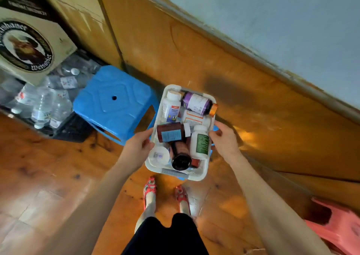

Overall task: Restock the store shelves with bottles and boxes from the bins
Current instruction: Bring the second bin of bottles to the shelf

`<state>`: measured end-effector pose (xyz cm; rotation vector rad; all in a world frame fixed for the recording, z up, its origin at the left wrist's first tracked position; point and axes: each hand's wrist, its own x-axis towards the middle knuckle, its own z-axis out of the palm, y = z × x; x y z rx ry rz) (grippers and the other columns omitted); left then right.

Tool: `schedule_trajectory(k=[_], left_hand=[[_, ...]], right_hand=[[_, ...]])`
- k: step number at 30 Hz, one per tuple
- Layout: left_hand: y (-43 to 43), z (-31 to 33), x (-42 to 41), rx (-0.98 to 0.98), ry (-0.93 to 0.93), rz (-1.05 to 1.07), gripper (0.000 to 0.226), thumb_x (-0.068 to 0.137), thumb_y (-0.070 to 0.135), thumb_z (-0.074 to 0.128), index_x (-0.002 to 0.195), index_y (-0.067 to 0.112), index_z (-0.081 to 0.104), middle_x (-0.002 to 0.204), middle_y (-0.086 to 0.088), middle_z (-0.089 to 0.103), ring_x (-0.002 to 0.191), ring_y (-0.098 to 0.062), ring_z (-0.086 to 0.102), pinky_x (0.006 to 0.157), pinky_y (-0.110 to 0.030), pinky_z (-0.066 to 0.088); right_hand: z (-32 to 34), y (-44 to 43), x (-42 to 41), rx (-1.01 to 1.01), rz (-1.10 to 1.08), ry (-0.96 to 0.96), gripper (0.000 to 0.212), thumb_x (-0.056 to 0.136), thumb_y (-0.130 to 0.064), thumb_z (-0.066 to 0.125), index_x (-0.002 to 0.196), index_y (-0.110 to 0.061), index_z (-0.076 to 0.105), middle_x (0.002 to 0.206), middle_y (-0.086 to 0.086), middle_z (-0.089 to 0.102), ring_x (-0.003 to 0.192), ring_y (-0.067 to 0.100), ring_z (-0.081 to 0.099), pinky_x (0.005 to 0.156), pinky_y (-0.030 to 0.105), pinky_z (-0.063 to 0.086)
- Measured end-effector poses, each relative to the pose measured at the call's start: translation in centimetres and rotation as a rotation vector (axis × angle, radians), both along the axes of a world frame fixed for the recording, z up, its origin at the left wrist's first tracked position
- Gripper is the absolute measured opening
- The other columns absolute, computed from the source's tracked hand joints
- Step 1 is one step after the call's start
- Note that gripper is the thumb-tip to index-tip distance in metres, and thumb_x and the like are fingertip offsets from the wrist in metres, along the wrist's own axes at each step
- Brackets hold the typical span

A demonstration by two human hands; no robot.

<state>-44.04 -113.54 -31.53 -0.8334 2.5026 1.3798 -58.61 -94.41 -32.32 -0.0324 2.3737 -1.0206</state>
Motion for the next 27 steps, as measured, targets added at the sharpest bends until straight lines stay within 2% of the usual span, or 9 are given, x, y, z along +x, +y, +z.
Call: schedule_trajectory(k=[2, 5, 9, 12, 15, 18, 20, 23, 27], left_hand=[[0.8, 2.6, 1.0, -0.013, 0.053, 0.067, 0.045, 0.086, -0.003, 0.053, 0.124, 0.02, 0.056, 0.072, 0.003, 0.051, 0.067, -0.013, 0.046, 0.059, -0.016, 0.034], [2.7, 5.9, 2.7, -0.007, 0.106, 0.189, 0.045, 0.086, -0.002, 0.052, 0.118, 0.03, 0.056, 0.065, 0.013, 0.051, 0.06, -0.006, 0.048, 0.059, -0.007, 0.036], [6.2, 9.0, 5.3, 0.006, 0.167, 0.402, 0.049, 0.087, 0.001, 0.053, 0.107, 0.046, 0.048, 0.059, 0.007, 0.05, 0.054, -0.007, 0.047, 0.055, -0.016, 0.039], [9.5, 11.2, 7.6, -0.001, 0.195, 0.558, 0.047, 0.088, 0.003, 0.053, 0.111, 0.044, 0.051, 0.066, -0.003, 0.059, 0.061, -0.02, 0.055, 0.059, -0.033, 0.048], [13.1, 13.1, 10.3, -0.02, 0.232, 0.699, 0.043, 0.089, 0.006, 0.053, 0.122, 0.033, 0.055, 0.082, -0.014, 0.066, 0.072, -0.027, 0.062, 0.06, -0.033, 0.051], [16.6, 15.0, 13.5, -0.029, 0.29, 0.846, 0.042, 0.09, 0.005, 0.052, 0.119, 0.035, 0.054, 0.082, -0.009, 0.067, 0.074, -0.025, 0.063, 0.061, -0.033, 0.053], [18.9, 15.9, 15.9, -0.063, 0.3, 0.944, 0.042, 0.089, 0.004, 0.053, 0.119, 0.034, 0.055, 0.076, -0.001, 0.064, 0.073, -0.025, 0.062, 0.062, -0.038, 0.054], [22.5, 16.9, 19.6, -0.139, 0.302, 1.085, 0.042, 0.089, 0.004, 0.053, 0.113, 0.038, 0.053, 0.067, 0.01, 0.056, 0.066, -0.017, 0.057, 0.058, -0.034, 0.053], [28.4, 18.1, 24.5, -0.18, 0.304, 1.28, 0.041, 0.088, 0.004, 0.056, 0.116, 0.033, 0.054, 0.066, 0.01, 0.05, 0.062, -0.013, 0.052, 0.06, -0.037, 0.054]], right_hand=[[2.5, -0.5, -0.3, -0.043, 0.057, 0.032, 0.034, 0.089, -0.007, 0.052, 0.122, -0.011, 0.058, 0.093, 0.006, 0.062, 0.082, 0.025, 0.057, 0.076, 0.046, 0.055], [5.7, -1.0, -0.9, -0.112, 0.183, 0.067, 0.03, 0.089, -0.004, 0.051, 0.114, -0.017, 0.061, 0.086, -0.01, 0.058, 0.084, 0.021, 0.056, 0.077, 0.044, 0.054], [9.4, -1.5, -1.6, -0.151, 0.462, 0.115, 0.031, 0.089, -0.004, 0.05, 0.114, -0.018, 0.062, 0.096, 0.001, 0.06, 0.085, 0.02, 0.056, 0.058, 0.024, 0.046], [11.9, -1.8, -1.1, -0.192, 0.639, 0.124, 0.032, 0.089, -0.003, 0.049, 0.103, -0.029, 0.06, 0.091, -0.002, 0.064, 0.085, 0.024, 0.059, 0.069, 0.034, 0.051], [14.0, -2.2, 0.4, -0.203, 0.78, 0.106, 0.031, 0.09, -0.005, 0.048, 0.111, -0.024, 0.061, 0.086, -0.001, 0.063, 0.087, 0.029, 0.062, 0.072, 0.043, 0.056], [15.7, -2.7, 3.1, -0.219, 0.909, 0.087, 0.034, 0.091, -0.008, 0.049, 0.123, -0.017, 0.057, 0.089, 0.015, 0.064, 0.076, 0.026, 0.061, 0.056, 0.034, 0.053], [16.5, -2.7, 5.5, -0.225, 0.989, 0.098, 0.035, 0.091, -0.009, 0.05, 0.125, -0.014, 0.055, 0.08, 0.009, 0.061, 0.069, 0.021, 0.06, 0.052, 0.03, 0.05], [17.1, -2.5, 9.5, -0.254, 1.098, 0.116, 0.038, 0.09, -0.012, 0.054, 0.128, -0.012, 0.053, 0.073, 0.003, 0.056, 0.074, 0.023, 0.06, 0.069, 0.041, 0.055], [18.3, -0.7, 15.9, -0.344, 1.266, 0.116, 0.035, 0.089, -0.008, 0.054, 0.124, -0.01, 0.057, 0.067, -0.005, 0.05, 0.062, 0.008, 0.049, 0.053, 0.015, 0.046]])
